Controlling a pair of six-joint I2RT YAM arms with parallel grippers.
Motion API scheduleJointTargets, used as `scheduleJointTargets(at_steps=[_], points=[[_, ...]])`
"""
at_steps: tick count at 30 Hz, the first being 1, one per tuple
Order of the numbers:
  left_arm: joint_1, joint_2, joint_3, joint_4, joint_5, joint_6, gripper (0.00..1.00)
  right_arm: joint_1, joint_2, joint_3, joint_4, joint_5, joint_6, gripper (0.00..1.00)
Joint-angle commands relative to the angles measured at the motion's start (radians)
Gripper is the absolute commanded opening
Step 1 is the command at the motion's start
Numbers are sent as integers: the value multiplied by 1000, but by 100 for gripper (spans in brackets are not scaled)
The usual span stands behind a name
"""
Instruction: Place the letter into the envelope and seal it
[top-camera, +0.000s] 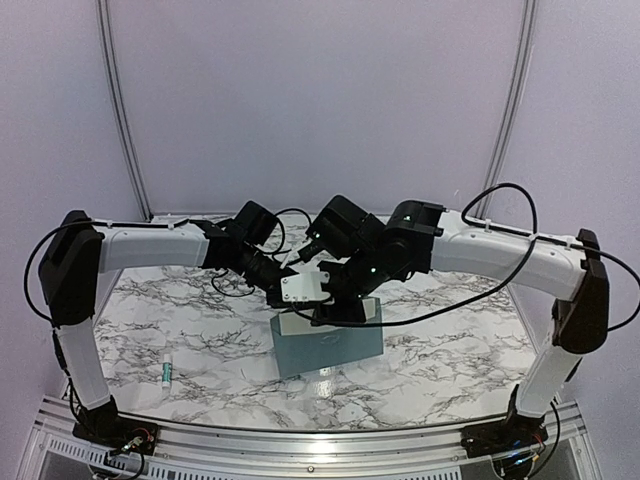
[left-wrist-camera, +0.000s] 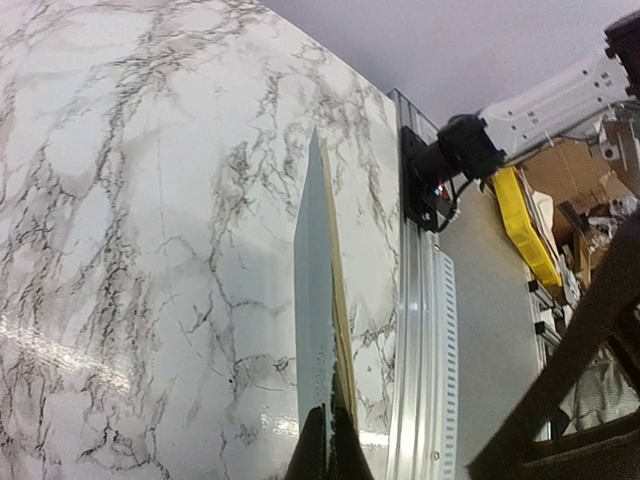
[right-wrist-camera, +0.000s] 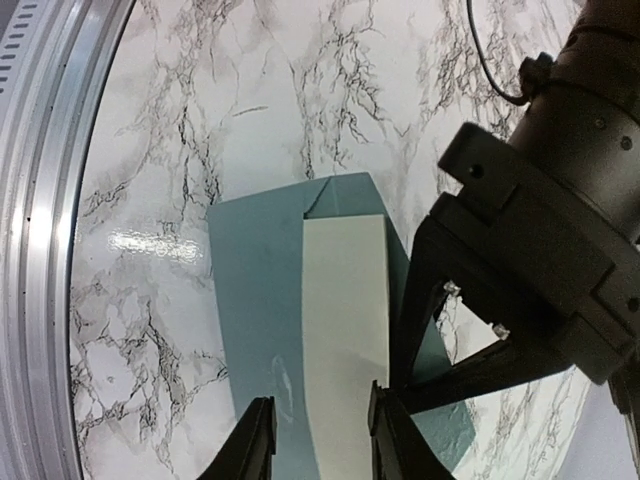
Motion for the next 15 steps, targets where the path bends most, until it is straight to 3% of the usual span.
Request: scheduleJointTargets(at_steps=[1, 9, 12, 14, 15], points=[[3, 21, -26, 120, -107, -140, 0, -35, -77, -67, 22, -56, -14, 32], [-3, 57, -82, 271, -83, -299, 0, -161, -298, -198, 138, -187, -80, 45], [-6, 56, -95, 287, -109, -328, 0, -219, -411, -224, 269, -166, -65, 61], [-6, 44, -117, 331, -132, -355, 0, -293, -411, -198, 293, -225, -20, 80], [-6, 37, -136, 366, -142, -383, 0, -319, -403, -198, 310, -238, 3, 84]])
